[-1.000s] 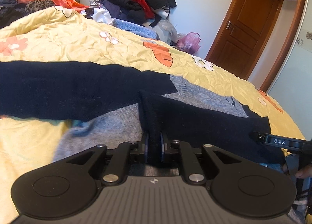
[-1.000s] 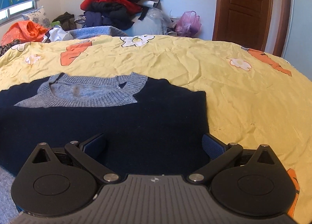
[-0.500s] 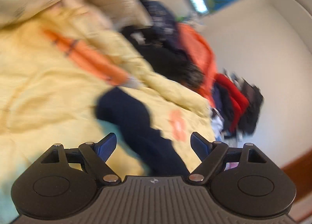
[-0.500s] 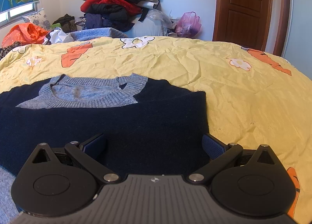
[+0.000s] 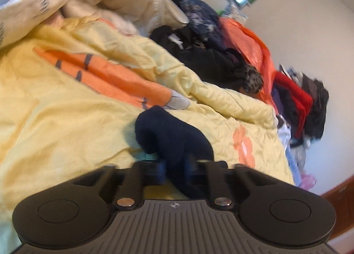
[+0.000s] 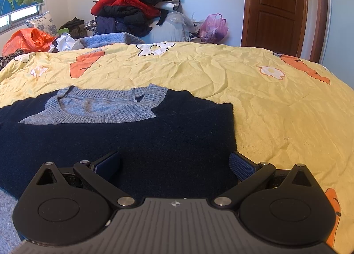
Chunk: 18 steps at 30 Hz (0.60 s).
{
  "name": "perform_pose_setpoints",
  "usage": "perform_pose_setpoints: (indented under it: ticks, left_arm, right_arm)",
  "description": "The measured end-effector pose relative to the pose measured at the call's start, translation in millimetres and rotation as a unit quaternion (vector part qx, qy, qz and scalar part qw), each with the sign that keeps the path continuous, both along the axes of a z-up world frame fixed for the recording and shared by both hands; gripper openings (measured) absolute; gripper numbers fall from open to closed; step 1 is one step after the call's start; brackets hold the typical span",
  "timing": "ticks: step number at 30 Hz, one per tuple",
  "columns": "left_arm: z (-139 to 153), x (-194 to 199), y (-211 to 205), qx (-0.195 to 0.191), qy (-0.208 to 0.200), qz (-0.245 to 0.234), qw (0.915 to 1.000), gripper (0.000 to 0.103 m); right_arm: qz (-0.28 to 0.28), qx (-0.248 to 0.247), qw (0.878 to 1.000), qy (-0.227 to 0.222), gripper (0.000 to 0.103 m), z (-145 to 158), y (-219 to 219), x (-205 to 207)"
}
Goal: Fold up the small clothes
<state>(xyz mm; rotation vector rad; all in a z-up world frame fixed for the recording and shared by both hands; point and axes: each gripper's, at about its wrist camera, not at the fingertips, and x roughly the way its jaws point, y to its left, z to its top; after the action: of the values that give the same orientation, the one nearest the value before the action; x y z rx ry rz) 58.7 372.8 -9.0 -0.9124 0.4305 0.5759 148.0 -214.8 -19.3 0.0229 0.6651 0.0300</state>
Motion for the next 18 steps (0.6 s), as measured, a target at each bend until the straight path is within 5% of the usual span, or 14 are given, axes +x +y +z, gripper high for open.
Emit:
perform_pose_setpoints:
  ticks: [3,5,7,9,13,18]
  left_arm:
    - [21,4,-26,0.099,0.017,-0.005,0.995,0.008]
    - [42,11,-58,0.176,0.01,-0.022,0.9841,0.007]
    - [64,22,-109,0.271,-0.007,-0.065,0.9604,0.007]
    - [77,33,-172,0.35,-0.033,-0.125,0.9277,0.007]
    - [71,49,-294,0.378,-0.074,-0.276,0.8806,0.007]
    - [22,52,-406,0.374,-0.034,-0.402,0.8349,0.007]
  right_arm:
    - [0.0,0.002,1.0,-0.001,0.103,0,0,0]
    - [-0.001,0.003,1.0,-0.001,0.103,0,0,-1]
    - [-0.001,0.002,1.0,-0.001,0.103,0,0,-1]
    - [-0.001,0.002,1.0,-0.001,0.103,0,0,-1]
    - [-0.002,0.007,1.0,-0.002,0.103,0,-1,-1]
    - [-0.003,0.022,1.0,-0.005,0.103,1,-5,-2]
